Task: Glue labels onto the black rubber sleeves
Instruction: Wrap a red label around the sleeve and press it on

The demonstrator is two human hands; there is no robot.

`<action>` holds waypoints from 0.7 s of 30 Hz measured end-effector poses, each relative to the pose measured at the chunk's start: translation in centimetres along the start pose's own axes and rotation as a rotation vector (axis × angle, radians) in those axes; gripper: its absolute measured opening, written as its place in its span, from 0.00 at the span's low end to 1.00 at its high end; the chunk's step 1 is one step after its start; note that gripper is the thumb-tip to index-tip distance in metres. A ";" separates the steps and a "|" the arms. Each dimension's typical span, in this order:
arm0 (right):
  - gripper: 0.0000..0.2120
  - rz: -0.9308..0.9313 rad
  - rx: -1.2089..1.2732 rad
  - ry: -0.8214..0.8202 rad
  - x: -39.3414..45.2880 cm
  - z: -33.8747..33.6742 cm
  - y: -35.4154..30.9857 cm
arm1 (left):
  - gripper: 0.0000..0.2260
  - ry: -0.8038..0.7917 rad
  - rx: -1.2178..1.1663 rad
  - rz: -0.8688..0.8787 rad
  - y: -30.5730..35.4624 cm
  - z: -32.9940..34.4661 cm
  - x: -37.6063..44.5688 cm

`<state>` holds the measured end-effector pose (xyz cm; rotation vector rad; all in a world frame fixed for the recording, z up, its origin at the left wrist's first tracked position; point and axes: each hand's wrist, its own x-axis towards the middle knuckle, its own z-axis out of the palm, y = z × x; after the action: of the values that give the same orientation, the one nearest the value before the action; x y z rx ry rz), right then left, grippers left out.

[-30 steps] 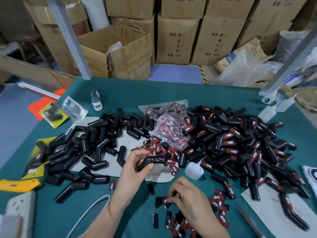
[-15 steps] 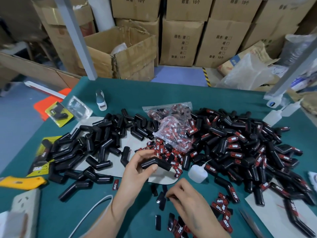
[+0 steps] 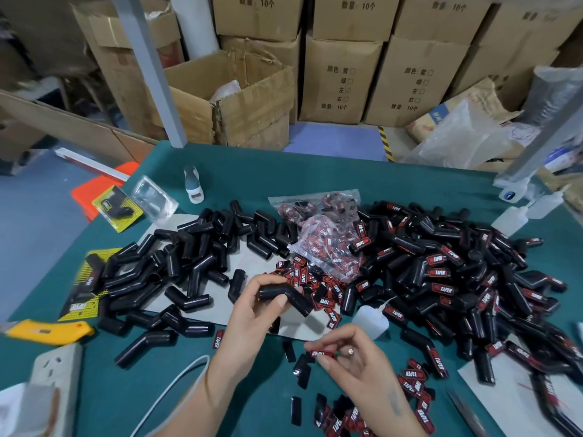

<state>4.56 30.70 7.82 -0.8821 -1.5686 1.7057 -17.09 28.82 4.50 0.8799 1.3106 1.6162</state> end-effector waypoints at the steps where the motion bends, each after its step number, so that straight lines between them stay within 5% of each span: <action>1: 0.07 0.000 0.072 0.008 0.1 0.3 -0.3 | 0.12 0.001 -0.029 0.004 0.1 0.0 -0.1; 8: 0.06 -0.130 0.133 0.137 2.6 2.5 -2.1 | 0.18 -0.021 -0.094 -0.006 0.9 -0.2 0.2; 21: 0.08 0.057 0.220 0.310 3.0 2.8 -1.3 | 0.26 -0.156 0.193 -0.008 1.0 -0.2 -0.5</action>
<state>0.54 31.69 9.12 -1.0276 -1.1399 1.6505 -17.23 28.20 5.42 1.0931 1.3725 1.4016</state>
